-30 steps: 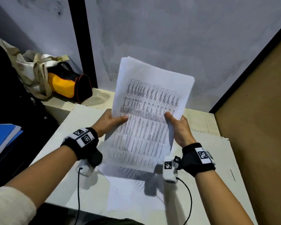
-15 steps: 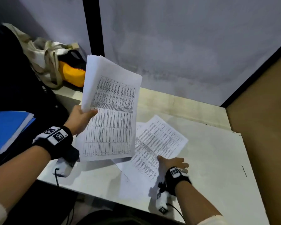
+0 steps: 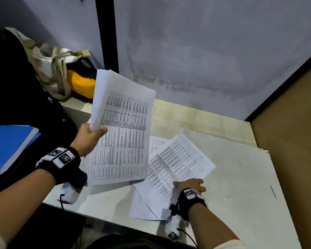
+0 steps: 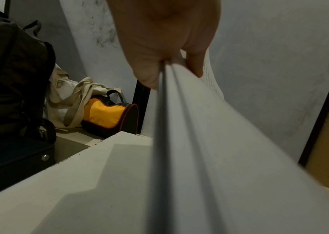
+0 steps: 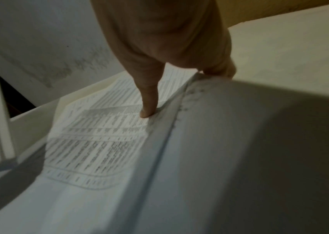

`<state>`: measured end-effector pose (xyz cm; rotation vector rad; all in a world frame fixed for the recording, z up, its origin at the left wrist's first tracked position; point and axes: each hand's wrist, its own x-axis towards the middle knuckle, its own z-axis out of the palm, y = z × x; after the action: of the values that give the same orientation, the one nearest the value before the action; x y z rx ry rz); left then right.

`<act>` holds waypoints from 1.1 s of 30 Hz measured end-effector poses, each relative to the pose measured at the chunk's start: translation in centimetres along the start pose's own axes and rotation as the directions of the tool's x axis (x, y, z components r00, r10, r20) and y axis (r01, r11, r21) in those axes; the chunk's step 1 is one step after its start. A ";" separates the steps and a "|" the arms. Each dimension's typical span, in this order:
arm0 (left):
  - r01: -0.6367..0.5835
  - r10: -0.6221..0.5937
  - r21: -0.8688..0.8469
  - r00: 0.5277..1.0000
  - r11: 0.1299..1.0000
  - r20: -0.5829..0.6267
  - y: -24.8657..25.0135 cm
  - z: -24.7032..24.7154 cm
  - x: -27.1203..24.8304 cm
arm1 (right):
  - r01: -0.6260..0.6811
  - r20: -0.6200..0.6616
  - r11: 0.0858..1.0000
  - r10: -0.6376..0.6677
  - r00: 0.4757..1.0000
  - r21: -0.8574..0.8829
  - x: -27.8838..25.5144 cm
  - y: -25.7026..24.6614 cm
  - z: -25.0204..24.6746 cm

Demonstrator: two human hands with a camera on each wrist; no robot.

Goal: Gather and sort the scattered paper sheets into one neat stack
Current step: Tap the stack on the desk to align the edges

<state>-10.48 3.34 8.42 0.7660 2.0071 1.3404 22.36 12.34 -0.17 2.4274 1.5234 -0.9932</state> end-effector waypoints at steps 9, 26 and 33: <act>0.008 -0.007 0.023 1.000 1.000 -0.018 0.1 0.4 0.3 | 0.271 -0.166 0.889 -0.224 0.960 0.370 2.1 0.5 -5.6; -0.010 0.103 -0.223 0.906 0.975 0.410 6.2 10.9 -2.9 | 0.290 -0.058 0.253 -0.654 0.754 0.923 -1.6 0.2 -16.2; 0.136 0.025 -0.320 0.892 0.938 0.452 8.9 14.0 -3.0 | 0.173 0.091 0.291 -0.709 0.699 0.941 -0.6 -0.1 -17.3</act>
<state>3.07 12.29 12.92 0.7614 1.3743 1.2899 30.19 19.14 13.74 1.6588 1.7496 -2.9826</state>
